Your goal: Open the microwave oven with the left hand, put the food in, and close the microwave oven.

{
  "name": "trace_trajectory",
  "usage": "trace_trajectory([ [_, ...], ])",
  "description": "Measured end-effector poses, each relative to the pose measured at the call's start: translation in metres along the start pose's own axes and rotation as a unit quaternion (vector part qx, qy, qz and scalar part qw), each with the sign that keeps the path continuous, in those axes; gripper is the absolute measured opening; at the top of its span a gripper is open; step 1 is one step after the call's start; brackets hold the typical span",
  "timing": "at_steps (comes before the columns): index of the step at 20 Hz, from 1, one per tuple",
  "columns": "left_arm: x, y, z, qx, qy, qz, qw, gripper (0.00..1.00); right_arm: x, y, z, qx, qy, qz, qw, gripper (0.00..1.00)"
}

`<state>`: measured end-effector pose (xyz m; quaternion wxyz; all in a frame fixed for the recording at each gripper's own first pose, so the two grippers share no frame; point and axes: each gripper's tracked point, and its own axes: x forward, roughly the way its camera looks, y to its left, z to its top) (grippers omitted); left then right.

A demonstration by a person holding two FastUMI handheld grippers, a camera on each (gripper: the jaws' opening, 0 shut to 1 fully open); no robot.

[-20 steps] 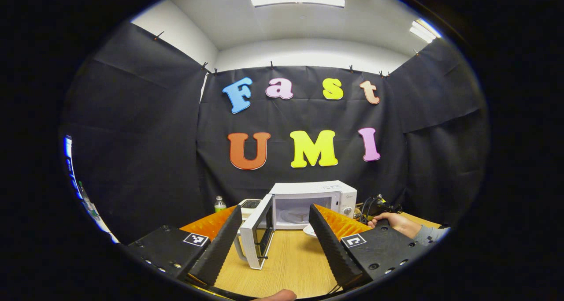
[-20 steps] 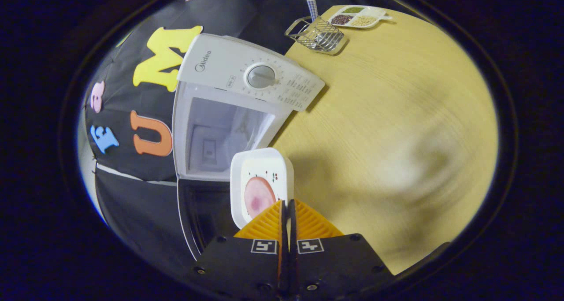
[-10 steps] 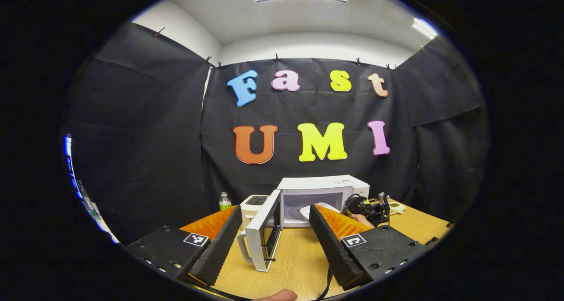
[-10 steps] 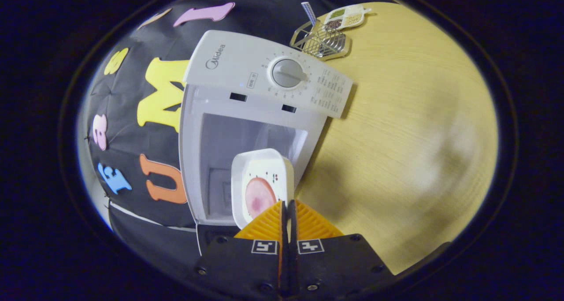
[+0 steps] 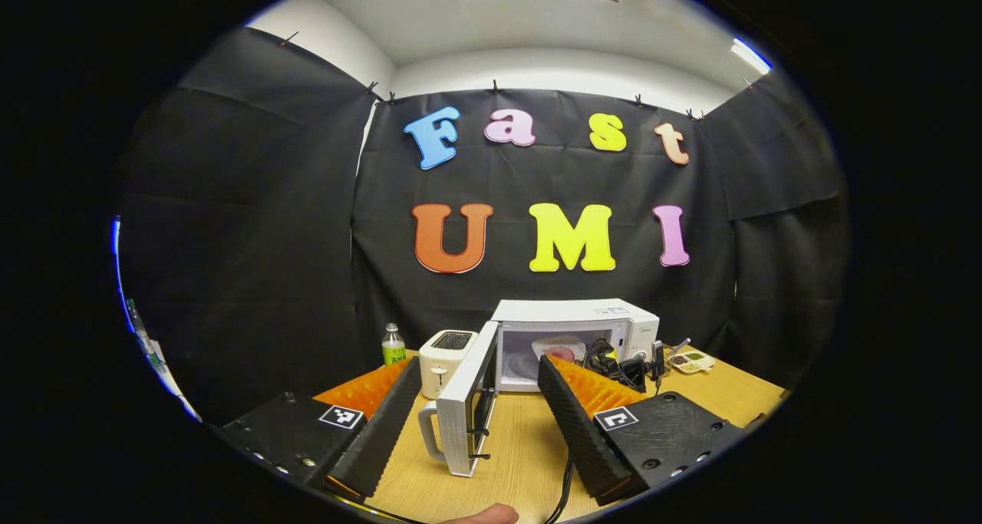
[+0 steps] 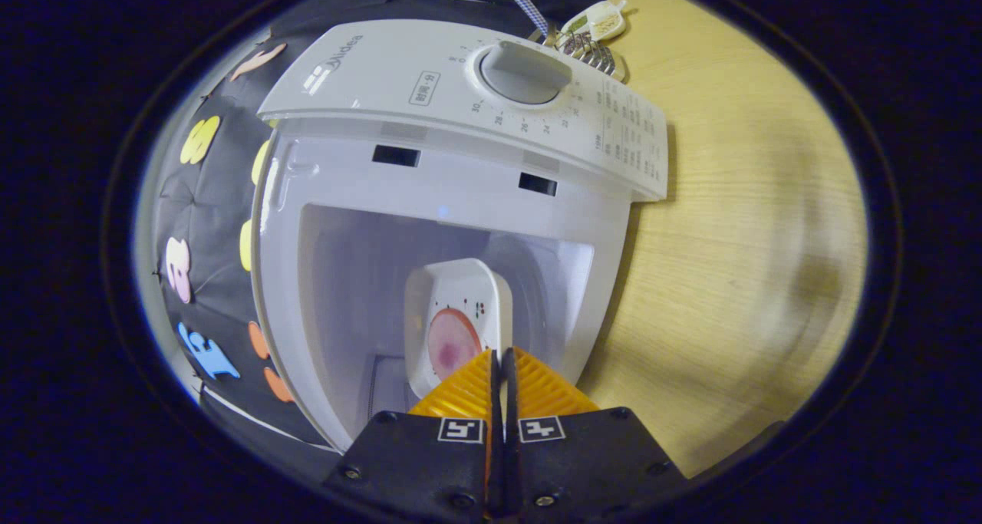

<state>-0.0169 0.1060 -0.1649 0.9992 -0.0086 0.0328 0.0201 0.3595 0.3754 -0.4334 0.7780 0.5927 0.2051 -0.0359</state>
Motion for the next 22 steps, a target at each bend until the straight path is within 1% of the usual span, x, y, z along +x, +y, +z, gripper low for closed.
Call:
trace_trajectory([
  [4, 0.010, 0.008, -0.016, -0.001, 0.016, 0.002, 1.000, 0.93, 0.022, -0.003, -0.003, -0.019, -0.010, -0.011, 1.000, 0.05],
  [7, 0.014, 0.008, -0.026, -0.022, 0.025, -0.003, 0.999, 0.93, 0.032, -0.010, -0.007, -0.052, -0.010, -0.021, 0.998, 0.07],
  [9, 0.012, 0.010, -0.026, -0.029, 0.025, -0.007, 0.999, 0.93, 0.036, -0.009, -0.009, -0.057, -0.012, -0.013, 0.998, 0.08],
  [15, 0.010, 0.019, -0.026, -0.033, 0.021, 0.000, 0.999, 0.93, 0.033, -0.006, -0.006, -0.102, -0.023, -0.009, 0.994, 0.13],
  [17, 0.006, 0.016, -0.023, -0.033, 0.016, -0.009, 0.999, 0.93, 0.030, 0.001, -0.005, -0.122, -0.019, 0.002, 0.992, 0.21],
  [18, 0.004, 0.013, -0.022, -0.035, 0.013, -0.017, 0.999, 0.93, 0.028, 0.004, -0.003, -0.128, -0.020, 0.007, 0.991, 0.30],
  [19, 0.002, 0.010, -0.022, -0.037, 0.010, -0.023, 0.999, 0.93, 0.025, 0.008, -0.001, -0.135, -0.022, 0.015, 0.990, 0.36],
  [21, -0.002, 0.006, -0.017, -0.041, 0.004, -0.032, 0.999, 0.94, 0.020, 0.014, -0.005, -0.159, -0.013, 0.022, 0.987, 0.74],
  [22, -0.005, 0.005, -0.015, -0.043, 0.001, -0.037, 0.998, 0.94, 0.011, 0.012, -0.007, -0.181, -0.013, 0.016, 0.983, 0.93],
])
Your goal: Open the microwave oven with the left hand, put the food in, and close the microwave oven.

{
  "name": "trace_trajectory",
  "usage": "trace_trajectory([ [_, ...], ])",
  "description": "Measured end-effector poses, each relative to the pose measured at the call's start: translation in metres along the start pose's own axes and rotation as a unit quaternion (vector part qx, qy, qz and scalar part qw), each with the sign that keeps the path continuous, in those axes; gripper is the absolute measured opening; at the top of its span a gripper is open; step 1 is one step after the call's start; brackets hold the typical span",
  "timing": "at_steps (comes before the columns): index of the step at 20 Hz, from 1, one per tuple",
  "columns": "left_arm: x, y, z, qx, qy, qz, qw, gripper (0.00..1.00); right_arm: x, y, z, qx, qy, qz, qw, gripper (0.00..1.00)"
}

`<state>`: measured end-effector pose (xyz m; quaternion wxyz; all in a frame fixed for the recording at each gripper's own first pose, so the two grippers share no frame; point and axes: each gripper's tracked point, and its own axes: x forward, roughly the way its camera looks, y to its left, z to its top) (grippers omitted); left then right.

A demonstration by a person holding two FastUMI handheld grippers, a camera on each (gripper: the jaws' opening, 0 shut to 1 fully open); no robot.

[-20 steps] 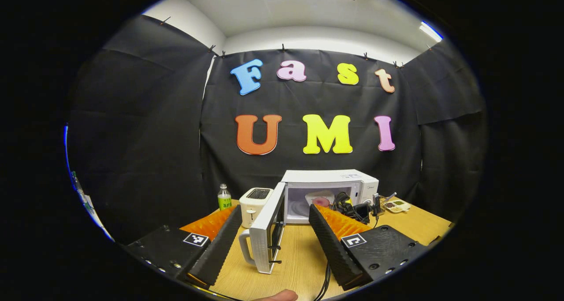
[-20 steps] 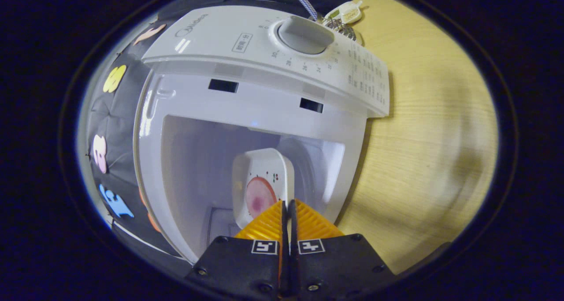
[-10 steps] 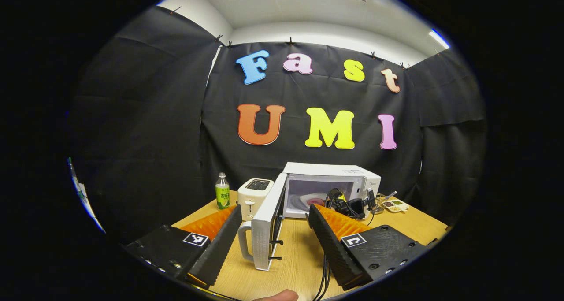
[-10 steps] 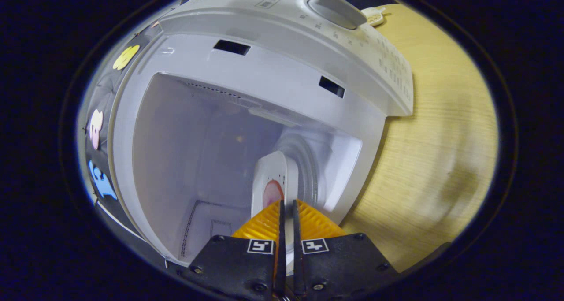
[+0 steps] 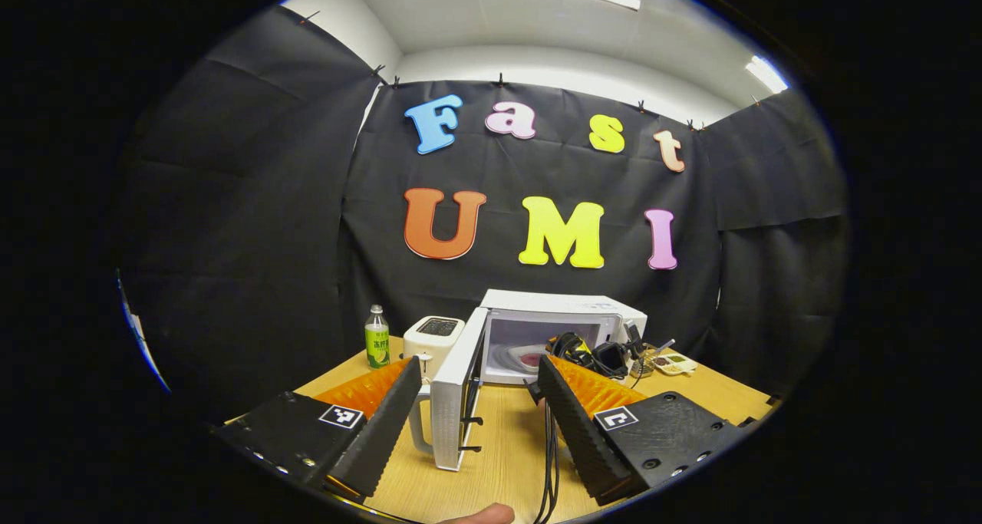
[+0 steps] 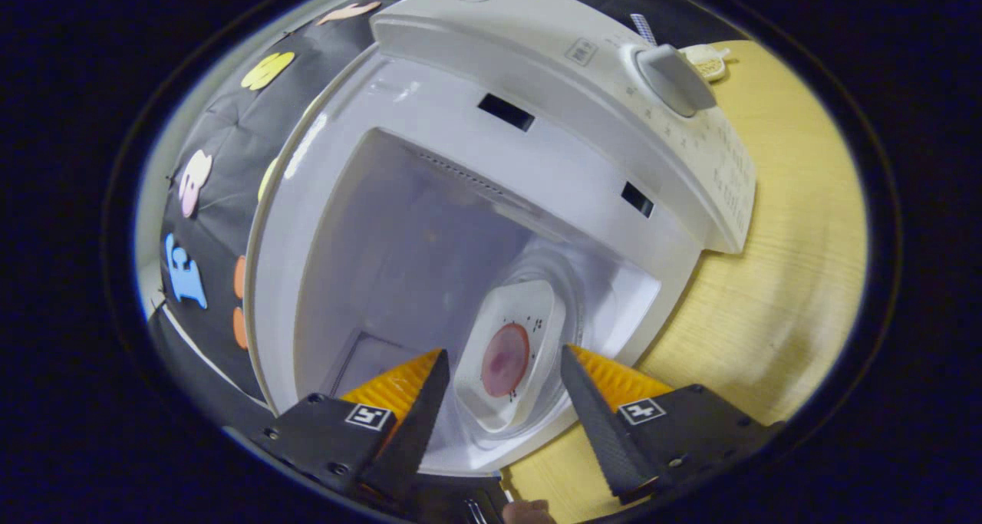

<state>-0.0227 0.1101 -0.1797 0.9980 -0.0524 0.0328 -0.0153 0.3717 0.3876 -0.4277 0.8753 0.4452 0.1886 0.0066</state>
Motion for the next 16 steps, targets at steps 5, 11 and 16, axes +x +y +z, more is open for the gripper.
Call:
trace_trajectory([
  [5, -0.021, 0.008, 0.009, 0.006, -0.012, 0.016, 1.000, 0.93, -0.041, 0.018, 0.013, -0.111, -0.021, 0.029, 0.993, 1.00],
  [11, -0.037, 0.024, 0.007, 0.016, -0.002, 0.027, 0.999, 0.93, -0.117, 0.044, 0.044, -0.282, -0.024, 0.081, 0.956, 1.00],
  [16, -0.036, 0.056, 0.007, 0.019, 0.002, 0.070, 0.997, 0.93, -0.218, 0.065, 0.088, -0.347, -0.032, 0.138, 0.927, 1.00],
])
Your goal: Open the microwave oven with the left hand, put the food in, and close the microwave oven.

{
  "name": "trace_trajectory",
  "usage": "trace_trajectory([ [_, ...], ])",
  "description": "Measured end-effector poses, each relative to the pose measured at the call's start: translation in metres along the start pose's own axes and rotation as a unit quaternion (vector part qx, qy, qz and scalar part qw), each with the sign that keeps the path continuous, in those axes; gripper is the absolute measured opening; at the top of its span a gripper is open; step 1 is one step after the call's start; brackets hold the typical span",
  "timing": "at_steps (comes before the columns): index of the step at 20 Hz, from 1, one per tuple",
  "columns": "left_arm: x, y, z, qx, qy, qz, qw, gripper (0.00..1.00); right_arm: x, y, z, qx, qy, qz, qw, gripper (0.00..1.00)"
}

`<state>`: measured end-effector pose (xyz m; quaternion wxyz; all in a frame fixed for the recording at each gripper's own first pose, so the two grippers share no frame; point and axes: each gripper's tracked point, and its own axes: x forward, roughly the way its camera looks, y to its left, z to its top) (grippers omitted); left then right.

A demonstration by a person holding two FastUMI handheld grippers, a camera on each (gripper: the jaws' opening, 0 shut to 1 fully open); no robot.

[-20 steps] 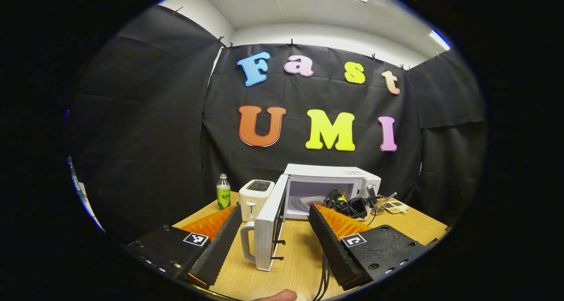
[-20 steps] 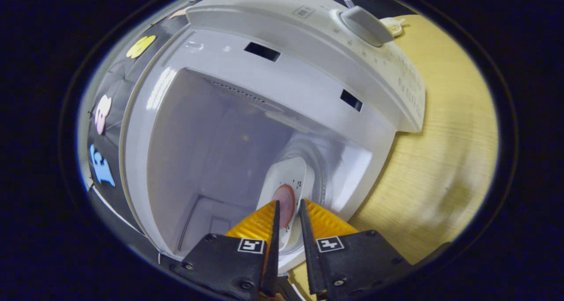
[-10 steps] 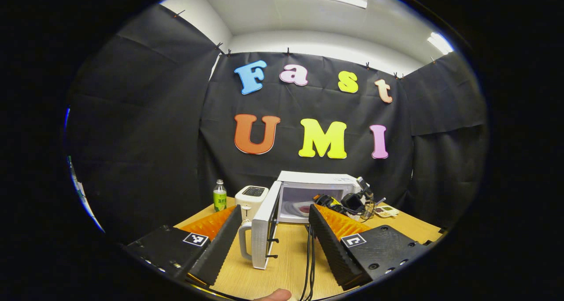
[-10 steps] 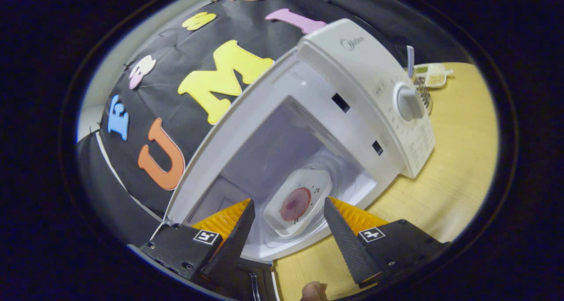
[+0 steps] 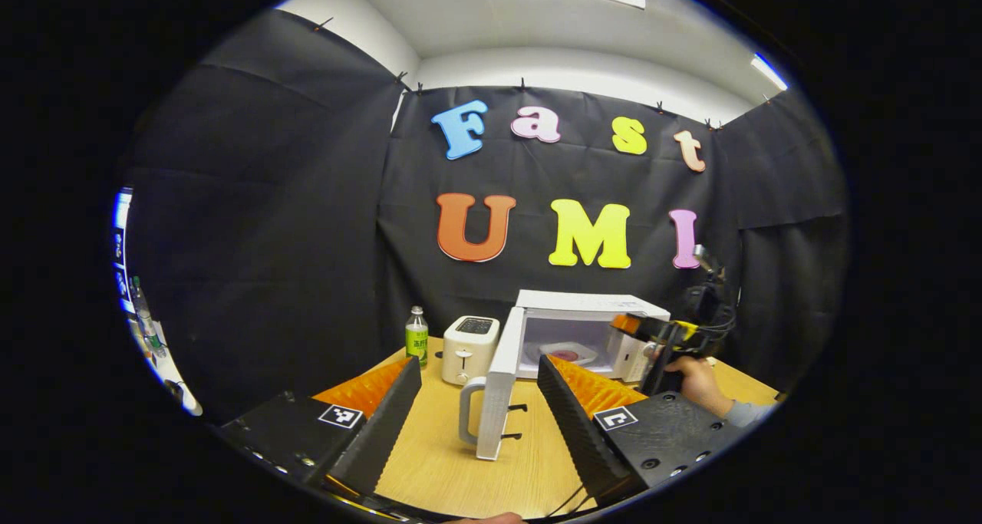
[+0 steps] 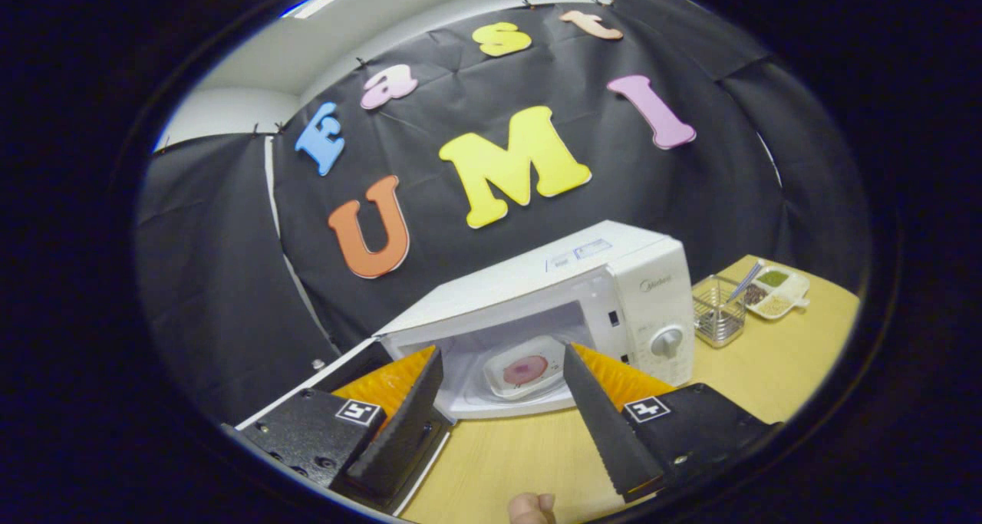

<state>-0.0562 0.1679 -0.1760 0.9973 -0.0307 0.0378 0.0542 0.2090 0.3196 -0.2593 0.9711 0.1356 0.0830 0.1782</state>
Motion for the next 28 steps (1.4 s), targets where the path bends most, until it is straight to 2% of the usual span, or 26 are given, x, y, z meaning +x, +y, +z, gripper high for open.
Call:
trace_trajectory([
  [1, 0.000, 0.008, 0.001, 0.006, -0.003, 0.013, 1.000, 0.91, -0.020, -0.001, 0.015, -0.016, -0.010, 0.003, 1.000, 1.00],
  [2, -0.001, 0.014, 0.006, 0.005, -0.012, 0.024, 1.000, 0.89, -0.042, -0.005, 0.028, -0.027, -0.023, 0.001, 0.999, 0.90],
  [3, 0.001, 0.014, 0.009, 0.004, -0.019, 0.021, 1.000, 0.86, -0.061, -0.009, 0.039, -0.039, -0.032, 0.000, 0.999, 1.00],
  [4, 0.003, 0.017, 0.008, 0.004, -0.021, 0.021, 1.000, 0.69, -0.081, -0.012, 0.049, -0.045, -0.043, -0.001, 0.998, 1.00],
  [5, 0.005, 0.019, 0.007, 0.002, -0.023, 0.023, 0.999, 0.65, -0.100, -0.013, 0.060, -0.054, -0.054, 0.002, 0.997, 1.00],
  [6, 0.007, 0.022, 0.006, 0.002, -0.023, 0.025, 0.999, 0.72, -0.116, -0.019, 0.066, -0.063, -0.059, 0.000, 0.996, 1.00],
  [7, 0.009, 0.028, 0.004, 0.003, -0.025, 0.031, 0.999, 0.67, -0.132, -0.026, 0.073, -0.072, -0.063, -0.006, 0.995, 0.90],
  [8, 0.011, 0.030, 0.004, 0.000, -0.027, 0.030, 0.999, 0.50, -0.147, -0.032, 0.076, -0.080, -0.066, -0.012, 0.995, 1.00],
  [9, 0.010, 0.036, 0.006, 0.000, -0.034, 0.041, 0.999, 0.46, -0.163, -0.040, 0.081, -0.087, -0.068, -0.019, 0.994, 0.90],
  [10, 0.013, 0.039, 0.008, -0.002, -0.040, 0.040, 0.998, 0.41, -0.176, -0.045, 0.084, -0.093, -0.069, -0.023, 0.993, 0.90],
  [12, 0.027, 0.054, -0.003, -0.002, -0.038, 0.054, 0.998, 0.13, -0.199, -0.055, 0.095, -0.111, -0.076, -0.029, 0.990, 0.90],
  [13, 0.031, 0.055, -0.012, -0.002, -0.031, 0.054, 0.998, 0.05, -0.210, -0.060, 0.096, -0.124, -0.074, -0.033, 0.989, 1.00],
  [14, 0.037, 0.057, -0.024, 0.002, -0.016, 0.054, 0.998, 0.02, -0.220, -0.061, 0.098, -0.135, -0.073, -0.033, 0.988, 0.90],
  [15, 0.036, 0.060, -0.029, 0.011, -0.001, 0.054, 0.998, 0.00, -0.230, -0.062, 0.100, -0.145, -0.071, -0.032, 0.986, 0.90],
  [16, 0.050, 0.056, -0.045, 0.019, 0.012, 0.041, 0.999, 0.00, -0.240, -0.061, 0.101, -0.154, -0.068, -0.027, 0.985, 1.00],
  [17, 0.060, 0.053, -0.058, 0.033, 0.018, 0.038, 0.999, 0.00, -0.253, -0.060, 0.100, -0.159, -0.067, -0.025, 0.985, 0.91],
  [18, 0.067, 0.053, -0.068, 0.050, 0.026, 0.037, 0.998, 0.00, -0.266, -0.062, 0.101, -0.163, -0.068, -0.025, 0.984, 1.00],
  [19, 0.074, 0.056, -0.079, 0.060, 0.033, 0.039, 0.997, 0.00, -0.276, -0.063, 0.102, -0.162, -0.071, -0.024, 0.984, 1.00],
  [20, 0.082, 0.055, -0.090, 0.060, 0.040, 0.037, 0.997, 0.00, -0.287, -0.064, 0.099, -0.160, -0.071, -0.023, 0.984, 0.91],
  [21, 0.091, 0.048, -0.099, 0.055, 0.046, 0.026, 0.997, 0.00, -0.296, -0.063, 0.096, -0.156, -0.070, -0.019, 0.985, 0.91],
  [22, 0.100, 0.043, -0.106, 0.050, 0.044, 0.015, 0.998, 0.00, -0.305, -0.064, 0.094, -0.151, -0.070, -0.018, 0.986, 1.00],
  [23, 0.111, 0.041, -0.112, 0.047, 0.048, 0.012, 0.998, 0.00, -0.315, -0.066, 0.094, -0.150, -0.073, -0.019, 0.986, 0.91],
  [24, 0.119, 0.043, -0.122, 0.045, 0.056, 0.013, 0.997, 0.00, -0.322, -0.067, 0.092, -0.153, -0.071, -0.018, 0.985, 1.00],
  [27, 0.131, 0.035, -0.141, 0.033, 0.069, 0.000, 0.997, 0.00, -0.339, -0.067, 0.094, -0.163, -0.072, -0.018, 0.984, 1.00],
  [28, 0.134, 0.035, -0.143, 0.034, 0.069, 0.002, 0.997, 0.00, -0.345, -0.068, 0.095, -0.162, -0.074, -0.017, 0.984, 0.91],
])
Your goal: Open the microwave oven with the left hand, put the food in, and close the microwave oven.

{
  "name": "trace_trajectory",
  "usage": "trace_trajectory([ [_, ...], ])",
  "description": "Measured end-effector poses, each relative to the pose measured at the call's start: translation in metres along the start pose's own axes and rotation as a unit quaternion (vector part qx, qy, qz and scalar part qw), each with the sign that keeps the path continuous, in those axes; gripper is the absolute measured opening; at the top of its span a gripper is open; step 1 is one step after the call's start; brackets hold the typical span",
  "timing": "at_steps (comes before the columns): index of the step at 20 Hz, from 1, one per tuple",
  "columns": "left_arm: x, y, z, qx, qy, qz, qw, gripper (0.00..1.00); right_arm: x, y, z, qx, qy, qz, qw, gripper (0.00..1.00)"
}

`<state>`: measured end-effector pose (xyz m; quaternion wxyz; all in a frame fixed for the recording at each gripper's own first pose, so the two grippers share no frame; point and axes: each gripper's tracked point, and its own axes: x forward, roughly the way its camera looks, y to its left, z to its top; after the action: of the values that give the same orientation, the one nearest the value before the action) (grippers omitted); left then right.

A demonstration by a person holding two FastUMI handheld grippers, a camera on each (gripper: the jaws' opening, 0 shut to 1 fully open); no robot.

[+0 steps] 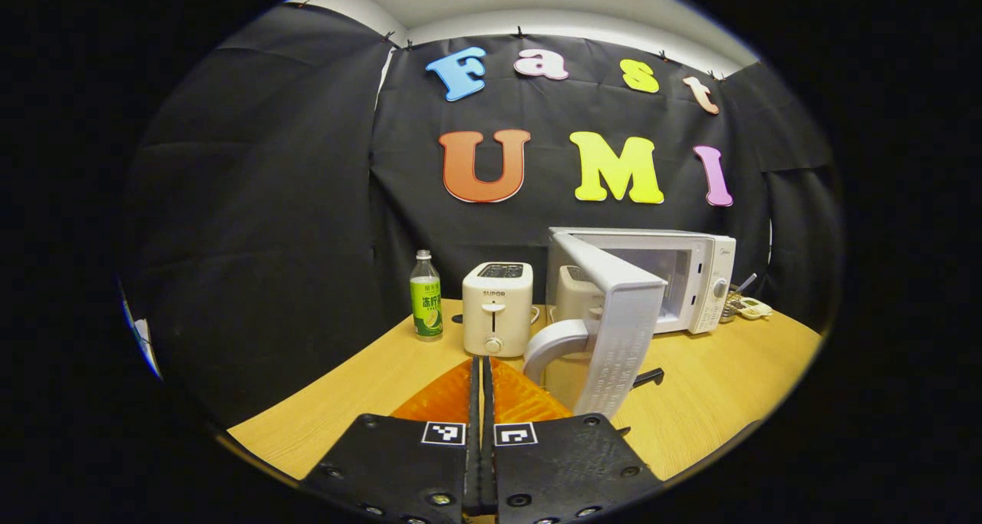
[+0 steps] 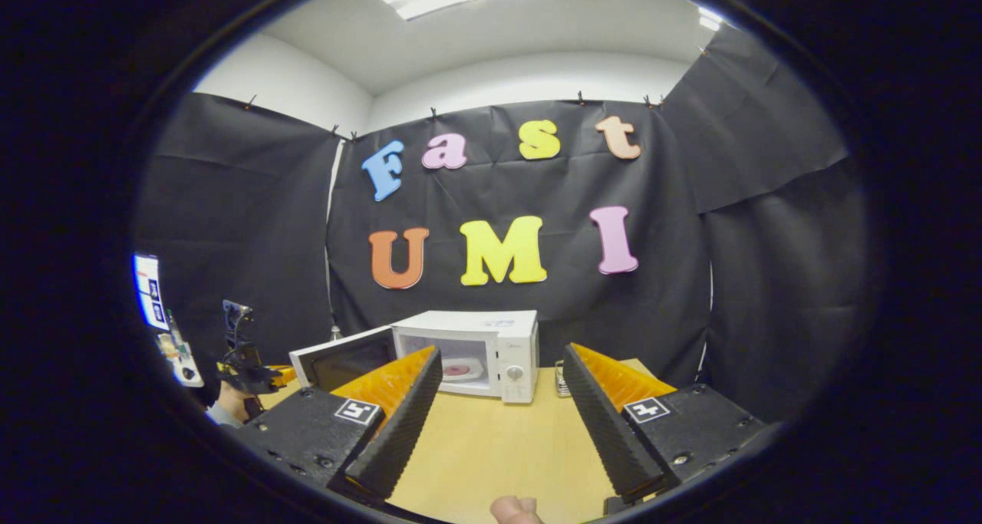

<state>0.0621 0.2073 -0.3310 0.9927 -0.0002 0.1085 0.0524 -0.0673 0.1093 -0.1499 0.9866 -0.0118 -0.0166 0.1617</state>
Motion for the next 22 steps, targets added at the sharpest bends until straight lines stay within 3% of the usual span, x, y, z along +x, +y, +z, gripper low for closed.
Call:
trace_trajectory([
  [4, -0.001, -0.020, -0.009, -0.008, -0.003, -0.022, 1.000, 0.00, -0.013, -0.010, 0.014, 0.006, -0.016, -0.003, 1.000, 0.91],
  [5, -0.001, -0.028, -0.012, -0.011, -0.002, -0.029, 1.000, 0.10, -0.016, -0.013, 0.015, 0.005, -0.019, -0.007, 1.000, 1.00],
  [6, 0.001, -0.037, -0.015, -0.012, -0.003, -0.038, 0.999, 0.00, -0.017, -0.016, 0.016, 0.003, -0.022, -0.012, 1.000, 0.91],
  [7, 0.001, -0.048, -0.016, -0.012, -0.003, -0.049, 0.999, 0.00, -0.019, -0.018, 0.017, 0.002, -0.023, -0.015, 1.000, 0.91],
  [8, 0.002, -0.059, -0.018, -0.012, -0.003, -0.061, 0.998, 0.10, -0.019, -0.019, 0.017, 0.002, -0.025, -0.015, 1.000, 1.00],
  [9, 0.002, -0.070, -0.019, -0.012, -0.004, -0.071, 0.997, 0.10, -0.020, -0.019, 0.017, 0.002, -0.025, -0.013, 1.000, 1.00],
  [10, 0.004, -0.080, -0.021, -0.009, -0.005, -0.079, 0.997, 0.00, -0.020, -0.018, 0.015, 0.004, -0.024, -0.008, 1.000, 0.91],
  [11, 0.006, -0.091, -0.022, -0.002, -0.007, -0.085, 0.996, 0.10, -0.020, -0.019, 0.014, 0.008, -0.022, -0.006, 1.000, 0.91],
  [12, 0.007, -0.102, -0.022, 0.003, -0.010, -0.091, 0.996, 0.00, -0.020, -0.023, 0.010, 0.011, -0.019, -0.007, 1.000, 1.00],
  [13, 0.010, -0.113, -0.023, 0.006, -0.010, -0.097, 0.995, 0.00, -0.020, -0.027, 0.010, 0.010, -0.018, -0.008, 1.000, 1.00],
  [14, 0.012, -0.125, -0.023, 0.006, -0.011, -0.106, 0.994, 0.10, -0.020, -0.030, 0.009, 0.010, -0.017, -0.011, 1.000, 0.91],
  [15, 0.015, -0.136, -0.024, 0.005, -0.013, -0.114, 0.993, 0.00, -0.020, -0.034, 0.008, 0.010, -0.016, -0.014, 1.000, 0.91],
  [16, 0.019, -0.147, -0.026, 0.007, -0.015, -0.124, 0.992, 0.00, -0.020, -0.037, 0.008, 0.011, -0.017, -0.017, 1.000, 1.00],
  [17, 0.023, -0.159, -0.027, 0.009, -0.016, -0.133, 0.991, 0.00, -0.021, -0.040, 0.006, 0.012, -0.015, -0.017, 1.000, 0.91],
  [22, 0.045, -0.211, -0.029, 0.010, -0.025, -0.174, 0.984, 0.00, -0.026, -0.060, -0.001, 0.021, -0.015, -0.025, 0.999, 0.91],
])
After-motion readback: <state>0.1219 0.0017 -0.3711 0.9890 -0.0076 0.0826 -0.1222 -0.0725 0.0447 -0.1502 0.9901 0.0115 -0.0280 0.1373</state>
